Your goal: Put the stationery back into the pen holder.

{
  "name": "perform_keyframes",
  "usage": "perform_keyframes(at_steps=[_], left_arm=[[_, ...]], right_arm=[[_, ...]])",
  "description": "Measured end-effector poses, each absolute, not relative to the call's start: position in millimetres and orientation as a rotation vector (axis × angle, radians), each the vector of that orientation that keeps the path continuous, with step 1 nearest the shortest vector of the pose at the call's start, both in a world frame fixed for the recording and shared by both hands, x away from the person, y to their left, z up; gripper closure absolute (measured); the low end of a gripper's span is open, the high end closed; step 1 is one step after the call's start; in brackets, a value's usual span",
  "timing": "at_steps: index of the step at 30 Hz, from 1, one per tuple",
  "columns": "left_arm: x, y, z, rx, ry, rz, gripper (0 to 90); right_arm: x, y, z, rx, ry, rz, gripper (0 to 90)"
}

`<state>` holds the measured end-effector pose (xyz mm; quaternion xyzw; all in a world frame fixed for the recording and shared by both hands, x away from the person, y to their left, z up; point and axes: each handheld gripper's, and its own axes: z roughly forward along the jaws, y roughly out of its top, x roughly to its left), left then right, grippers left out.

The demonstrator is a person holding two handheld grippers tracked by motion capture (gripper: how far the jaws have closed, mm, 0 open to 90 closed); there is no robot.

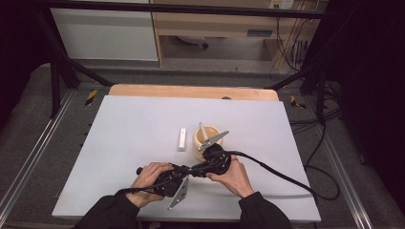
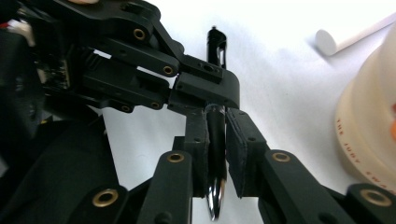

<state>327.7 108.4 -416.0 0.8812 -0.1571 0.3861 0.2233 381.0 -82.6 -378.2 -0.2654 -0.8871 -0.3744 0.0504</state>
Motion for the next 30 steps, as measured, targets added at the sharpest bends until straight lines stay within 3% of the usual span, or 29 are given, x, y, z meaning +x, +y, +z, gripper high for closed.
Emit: perform_keyframes(at_steps=[13, 30], left_arm=[[333.8, 128.2, -418.7, 2.462, -0.237, 1.011, 78.8], [343.8, 139.1, -410.2, 2.408, 0.146, 0.836, 78.8]], right_arm=[[369.2, -124.2, -377.1, -0.917, -2.68, -1.296, 57.7], [372.9, -186.0, -416.1, -1.226, -2.72, -1.347, 16.3]])
